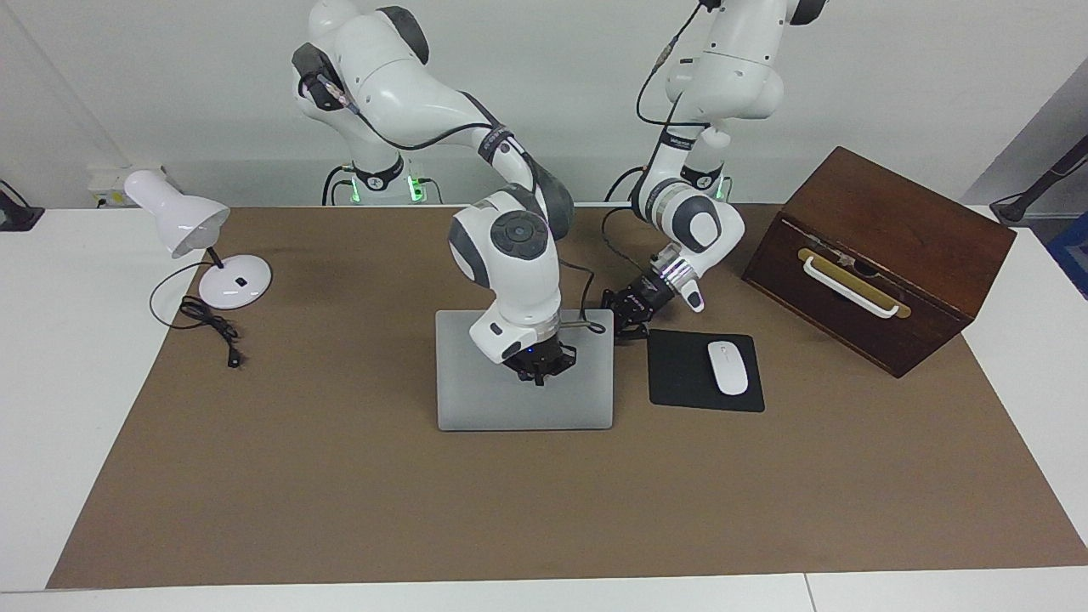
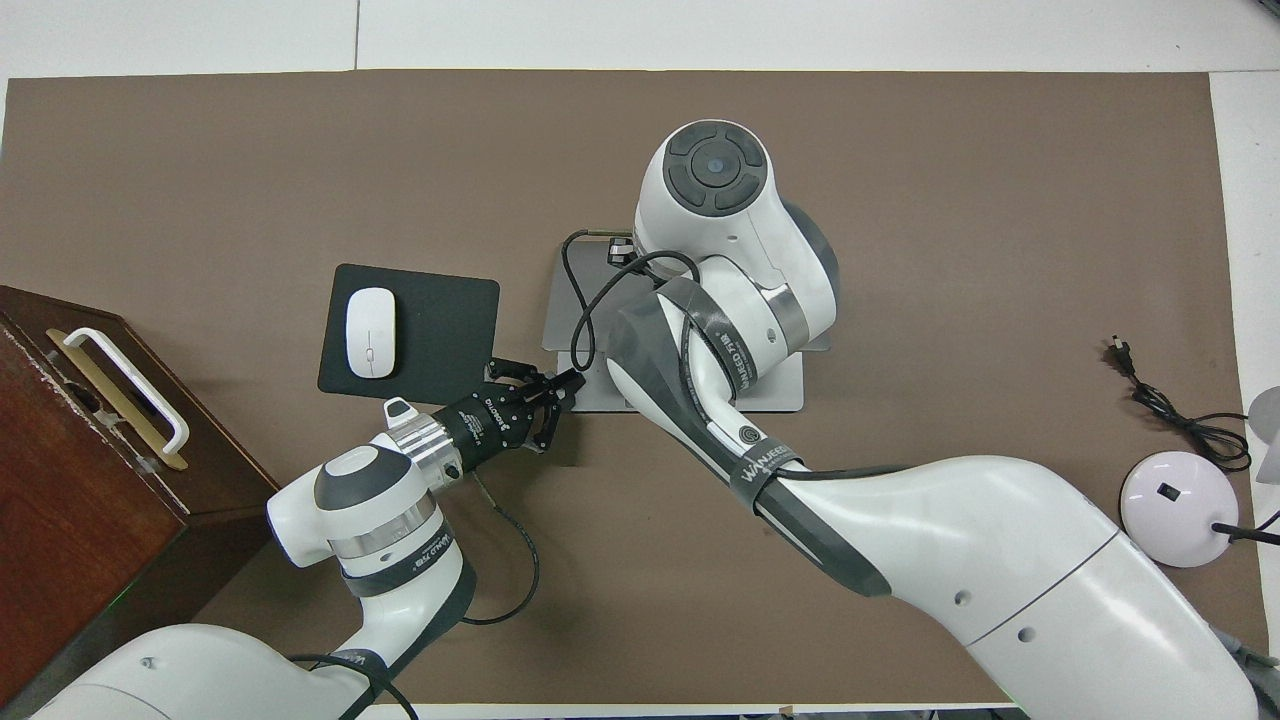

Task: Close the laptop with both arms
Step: 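Press the lid fully shut with the right gripper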

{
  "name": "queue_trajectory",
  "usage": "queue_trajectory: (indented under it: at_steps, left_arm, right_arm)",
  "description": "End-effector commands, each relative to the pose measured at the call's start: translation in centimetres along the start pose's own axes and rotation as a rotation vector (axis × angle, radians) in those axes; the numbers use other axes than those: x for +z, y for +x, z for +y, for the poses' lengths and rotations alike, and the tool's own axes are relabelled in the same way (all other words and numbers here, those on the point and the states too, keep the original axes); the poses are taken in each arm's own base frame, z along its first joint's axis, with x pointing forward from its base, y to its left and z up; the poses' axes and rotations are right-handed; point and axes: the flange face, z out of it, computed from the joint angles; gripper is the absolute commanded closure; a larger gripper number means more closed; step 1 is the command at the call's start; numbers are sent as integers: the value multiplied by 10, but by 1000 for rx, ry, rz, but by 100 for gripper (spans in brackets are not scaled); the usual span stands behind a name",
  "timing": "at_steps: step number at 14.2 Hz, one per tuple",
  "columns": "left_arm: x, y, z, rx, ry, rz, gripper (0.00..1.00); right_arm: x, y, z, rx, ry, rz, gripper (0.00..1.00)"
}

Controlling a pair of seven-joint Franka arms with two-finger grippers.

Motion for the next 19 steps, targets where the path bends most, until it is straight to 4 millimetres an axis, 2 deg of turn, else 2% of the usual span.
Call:
queue_trajectory:
  at_steps: [1,11,19]
  left_arm:
    - [-1,25,-4,-7,-5,39,100]
    - [0,25,-4,-7,-3,35,100]
    - [2,12,5,14,-3,-42,100]
  right_arm:
    - [7,-6,0,28,7,-14,100]
    - [23,-10,6,44,21,-42,100]
    - [30,-15,9,48,16,-62,100]
